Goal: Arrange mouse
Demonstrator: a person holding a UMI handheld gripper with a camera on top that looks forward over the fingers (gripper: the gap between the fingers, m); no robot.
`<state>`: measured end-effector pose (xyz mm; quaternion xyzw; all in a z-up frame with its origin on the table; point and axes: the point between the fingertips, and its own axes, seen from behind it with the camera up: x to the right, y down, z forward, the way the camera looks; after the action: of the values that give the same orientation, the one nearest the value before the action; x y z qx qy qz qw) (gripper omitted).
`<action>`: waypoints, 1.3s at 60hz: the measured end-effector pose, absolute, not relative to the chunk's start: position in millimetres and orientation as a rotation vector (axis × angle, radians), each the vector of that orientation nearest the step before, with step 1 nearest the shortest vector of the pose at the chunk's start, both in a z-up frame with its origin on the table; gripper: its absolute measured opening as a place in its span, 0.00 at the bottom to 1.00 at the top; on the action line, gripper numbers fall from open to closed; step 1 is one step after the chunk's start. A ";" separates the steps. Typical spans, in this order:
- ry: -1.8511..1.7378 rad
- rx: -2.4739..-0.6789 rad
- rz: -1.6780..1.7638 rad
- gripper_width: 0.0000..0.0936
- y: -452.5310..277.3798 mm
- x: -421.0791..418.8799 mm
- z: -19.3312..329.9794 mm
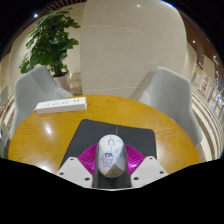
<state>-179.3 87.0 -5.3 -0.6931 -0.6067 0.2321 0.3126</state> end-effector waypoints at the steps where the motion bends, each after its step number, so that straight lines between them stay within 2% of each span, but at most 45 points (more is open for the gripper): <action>1: -1.601 -1.834 0.617 0.41 85.3 -176.1 -8.5; 11: -1.646 -1.858 0.649 0.57 80.5 -163.0 -23.2; 17: -1.619 -1.892 0.644 0.95 86.8 -156.6 -14.4; 19: -1.615 -1.891 0.656 0.92 85.4 -153.5 -6.1; 22: -1.606 -1.886 0.669 0.92 82.7 -145.5 11.8; 35: -1.599 -1.856 0.750 0.92 49.3 -48.7 123.2; 43: -1.680 -1.833 0.774 0.92 14.1 41.2 153.9; 59: -1.775 -1.801 0.710 0.92 -13.0 161.3 145.4; 78: -1.759 -1.770 0.689 0.91 -6.9 185.6 143.9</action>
<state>185.6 -6.9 143.9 -0.6577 -0.6538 0.2559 0.2731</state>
